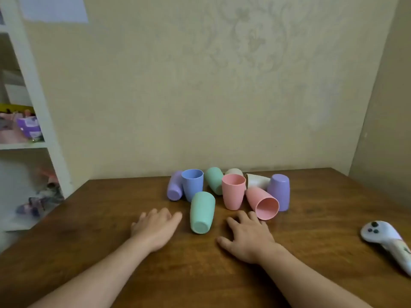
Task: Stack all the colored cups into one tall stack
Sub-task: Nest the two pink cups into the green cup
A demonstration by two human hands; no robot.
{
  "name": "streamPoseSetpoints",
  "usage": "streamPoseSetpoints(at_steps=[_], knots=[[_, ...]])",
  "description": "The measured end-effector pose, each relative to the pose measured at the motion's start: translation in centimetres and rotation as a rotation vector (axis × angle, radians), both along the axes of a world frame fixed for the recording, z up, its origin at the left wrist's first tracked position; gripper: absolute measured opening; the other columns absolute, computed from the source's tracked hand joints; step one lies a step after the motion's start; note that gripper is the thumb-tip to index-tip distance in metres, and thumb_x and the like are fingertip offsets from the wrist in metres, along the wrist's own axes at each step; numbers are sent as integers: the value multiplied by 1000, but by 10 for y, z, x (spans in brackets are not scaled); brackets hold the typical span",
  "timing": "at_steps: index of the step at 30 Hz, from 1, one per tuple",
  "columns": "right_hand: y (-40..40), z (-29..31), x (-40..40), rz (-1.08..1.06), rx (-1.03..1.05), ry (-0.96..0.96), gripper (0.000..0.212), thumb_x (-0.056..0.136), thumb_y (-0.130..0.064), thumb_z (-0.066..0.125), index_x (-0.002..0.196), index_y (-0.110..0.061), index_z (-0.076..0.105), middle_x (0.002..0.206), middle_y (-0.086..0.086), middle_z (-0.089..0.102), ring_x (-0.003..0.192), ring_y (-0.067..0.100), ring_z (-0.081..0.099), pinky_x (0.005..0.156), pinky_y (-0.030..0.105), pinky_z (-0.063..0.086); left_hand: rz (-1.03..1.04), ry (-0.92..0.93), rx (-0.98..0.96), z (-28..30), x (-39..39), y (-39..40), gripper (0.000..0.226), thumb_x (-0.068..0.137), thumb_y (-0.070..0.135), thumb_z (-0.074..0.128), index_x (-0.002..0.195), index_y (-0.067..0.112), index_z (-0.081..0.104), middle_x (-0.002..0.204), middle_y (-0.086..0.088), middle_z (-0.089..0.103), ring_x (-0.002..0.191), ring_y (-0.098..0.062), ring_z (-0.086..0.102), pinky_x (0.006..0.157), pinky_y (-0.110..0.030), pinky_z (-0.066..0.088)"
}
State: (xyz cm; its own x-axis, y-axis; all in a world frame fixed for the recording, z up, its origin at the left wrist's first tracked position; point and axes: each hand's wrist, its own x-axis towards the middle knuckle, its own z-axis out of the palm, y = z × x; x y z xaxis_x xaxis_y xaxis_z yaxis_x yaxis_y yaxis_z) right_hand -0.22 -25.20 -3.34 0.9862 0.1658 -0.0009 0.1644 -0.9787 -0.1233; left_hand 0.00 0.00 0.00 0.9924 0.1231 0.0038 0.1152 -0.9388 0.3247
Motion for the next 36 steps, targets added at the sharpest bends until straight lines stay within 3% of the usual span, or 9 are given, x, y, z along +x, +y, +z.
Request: streamPoseSetpoints(at_steps=[2,6,11,14,18,28,31,33,36], knots=[[10,1,6,-9,7,-20,78,87,-82,38,143,-31,55,149,6,45,137,31,40,111,52,39,45,4,-157,2,18,-12,71,94,85,30,131,31,58,145,-3,64,139,-35,53,112,-47,44],[14,-7,13,-1,60,-49,85,85,-83,38,154,-33,48,152,5,42,141,30,38,115,51,37,-57,73,-408,0,37,-54,115,73,95,52,162,23,31,162,-8,51,146,-35,51,115,-44,46],[10,-9,11,8,72,-48,88,87,-83,37,159,-34,44,155,5,41,143,29,37,119,49,34,-110,71,-366,-11,51,-69,123,86,67,73,176,30,-1,168,-12,45,147,-34,53,110,-38,48],[10,-10,12,6,63,-42,86,87,-84,37,156,-32,48,156,5,41,144,30,36,120,49,32,-90,-36,-549,-9,51,-54,111,90,52,78,176,30,12,163,-4,54,140,-29,59,100,-32,48],[11,-9,14,7,68,-31,88,86,-85,36,156,-33,47,156,4,40,144,29,35,121,49,32,-65,-168,-790,-15,51,-36,76,83,27,90,147,35,50,125,11,70,110,-11,68,91,-33,56],[8,-11,12,17,95,-77,80,90,-80,41,153,-32,52,154,1,45,142,26,40,119,45,37,-93,-247,-784,-48,48,-34,84,64,35,103,135,35,57,125,15,74,111,-7,71,87,-30,56],[2,-16,5,71,254,-227,50,96,-58,54,138,-34,66,139,-8,53,128,16,47,109,37,48,-105,-275,-735,-51,47,-34,87,65,40,102,138,36,55,126,14,73,111,-11,71,88,-33,55],[-7,-19,4,41,372,-502,35,90,-44,62,122,-33,73,120,-9,56,110,16,49,93,38,54,-120,-288,-719,-52,47,-35,90,67,42,102,143,35,54,125,13,72,111,-14,70,87,-33,55],[-27,0,11,-217,444,-743,44,83,-44,74,125,-35,68,119,-3,51,109,24,50,88,43,50,-138,-292,-692,-52,48,-36,90,69,44,100,146,35,55,123,13,71,110,-15,68,86,-32,53]])
